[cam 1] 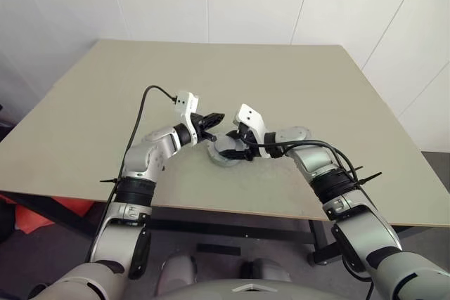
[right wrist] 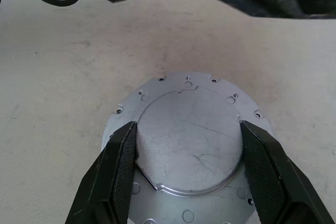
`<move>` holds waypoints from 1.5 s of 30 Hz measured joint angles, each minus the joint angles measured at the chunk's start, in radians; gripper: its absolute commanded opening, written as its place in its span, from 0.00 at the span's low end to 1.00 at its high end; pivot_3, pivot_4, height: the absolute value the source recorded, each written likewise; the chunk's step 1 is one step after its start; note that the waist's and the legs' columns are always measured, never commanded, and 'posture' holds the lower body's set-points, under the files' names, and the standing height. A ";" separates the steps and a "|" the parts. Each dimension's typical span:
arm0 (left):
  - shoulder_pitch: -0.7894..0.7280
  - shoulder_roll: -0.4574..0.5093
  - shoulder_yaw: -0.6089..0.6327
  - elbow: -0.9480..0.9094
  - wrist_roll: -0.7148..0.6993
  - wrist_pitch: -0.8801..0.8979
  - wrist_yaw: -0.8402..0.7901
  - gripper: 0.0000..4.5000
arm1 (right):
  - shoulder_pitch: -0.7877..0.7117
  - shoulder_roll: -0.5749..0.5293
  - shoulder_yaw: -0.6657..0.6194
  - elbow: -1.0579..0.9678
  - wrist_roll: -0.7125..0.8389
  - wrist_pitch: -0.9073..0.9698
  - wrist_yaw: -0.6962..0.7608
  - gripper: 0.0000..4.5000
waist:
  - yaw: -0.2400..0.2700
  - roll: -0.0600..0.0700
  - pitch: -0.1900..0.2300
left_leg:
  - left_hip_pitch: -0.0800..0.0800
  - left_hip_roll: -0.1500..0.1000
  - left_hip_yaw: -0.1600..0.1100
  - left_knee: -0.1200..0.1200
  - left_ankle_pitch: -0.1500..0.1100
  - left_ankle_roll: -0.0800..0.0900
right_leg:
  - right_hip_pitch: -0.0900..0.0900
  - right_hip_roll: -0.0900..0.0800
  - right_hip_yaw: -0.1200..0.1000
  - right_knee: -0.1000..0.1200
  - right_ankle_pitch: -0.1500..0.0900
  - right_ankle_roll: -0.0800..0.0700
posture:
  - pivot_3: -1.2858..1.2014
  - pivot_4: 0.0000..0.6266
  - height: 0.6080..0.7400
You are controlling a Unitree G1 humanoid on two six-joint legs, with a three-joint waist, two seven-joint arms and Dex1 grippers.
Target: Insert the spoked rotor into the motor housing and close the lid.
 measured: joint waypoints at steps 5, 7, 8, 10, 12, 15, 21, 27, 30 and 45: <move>0.000 -0.008 -0.008 0.028 -0.014 0.087 0.015 0.01 | 0.002 0.000 0.000 -0.001 0.000 -0.004 -0.006 0.66 | 0.000 0.000 0.000 | 0.000 0.000 0.000 0.000 0.000 0.000 | 0.000 0.000 0.000 0.000 0.000 0.000 | 0.52 0.00 1.00; 0.002 0.007 -0.035 0.043 0.008 0.116 0.030 0.01 | 0.003 0.000 0.000 -0.001 0.000 -0.005 -0.009 0.66 | 0.000 0.000 0.000 | 0.000 0.000 0.000 0.000 0.000 0.000 | 0.000 0.000 0.000 0.000 0.000 0.000 | 0.52 0.00 1.00; 0.005 0.013 -0.044 0.045 0.016 0.129 0.032 0.01 | 0.003 0.000 0.000 -0.001 0.000 -0.005 -0.010 0.66 | 0.000 0.000 0.000 | 0.000 0.000 0.000 0.000 0.000 0.000 | 0.000 0.000 0.000 -0.001 0.000 0.000 | 0.52 0.00 1.00; 0.011 0.027 -0.056 0.046 0.029 0.148 0.038 0.01 | 0.004 0.000 0.000 -0.002 0.000 -0.007 -0.011 0.66 | 0.000 0.000 0.000 | 0.000 0.000 0.000 0.000 0.000 0.000 | 0.000 0.000 0.000 -0.001 0.000 0.000 | 0.52 0.00 1.00; 0.011 0.035 -0.063 0.041 0.033 0.160 0.042 0.01 | 0.006 0.000 -0.001 -0.002 0.000 -0.008 -0.012 0.66 | 0.000 0.000 0.000 | 0.001 0.000 0.000 0.000 0.000 0.000 | 0.001 0.000 0.000 -0.002 0.000 0.001 | 0.52 0.00 1.00; -0.005 0.044 -0.093 0.012 0.058 0.207 0.074 0.01 | 0.008 0.000 -0.002 -0.003 0.000 -0.011 -0.015 0.66 | -0.001 0.000 0.000 | 0.003 0.000 0.000 -0.001 0.000 0.000 | 0.003 0.000 0.000 -0.003 0.000 0.001 | 0.52 0.00 1.00; -0.032 0.078 -0.088 0.007 0.009 0.357 0.014 0.01 | 0.010 0.001 0.000 -0.001 0.000 -0.012 -0.018 0.66 | 0.000 0.001 0.000 | 0.008 -0.002 0.001 -0.016 0.001 -0.001 | 0.007 0.000 0.000 -0.016 0.000 0.001 | 0.52 0.00 1.00; -0.020 0.082 -0.057 -0.014 -0.066 0.471 -0.018 0.01 | 0.009 0.009 0.001 0.000 0.000 -0.010 -0.025 0.66 | -0.002 0.001 0.000 | 0.009 -0.002 0.001 -0.016 0.001 -0.001 | 0.007 0.000 0.000 -0.016 0.000 0.002 | 0.52 0.00 1.00; -0.019 0.095 -0.054 -0.016 -0.068 0.488 -0.015 0.01 | 0.008 0.009 0.001 0.001 0.000 -0.004 -0.030 0.66 | -0.002 0.001 0.000 | 0.009 -0.002 0.001 -0.017 0.001 -0.001 | 0.007 0.000 0.000 -0.016 0.000 0.002 | 0.52 0.00 1.00; -0.019 0.089 -0.040 -0.007 -0.068 0.483 0.031 0.00 | -0.023 0.014 -0.001 0.063 -0.003 -0.021 -0.061 0.83 | -0.003 0.002 0.002 | 0.009 -0.003 0.000 -0.018 0.001 -0.001 | 0.008 -0.001 -0.003 -0.030 -0.001 0.002 | 0.52 0.00 1.00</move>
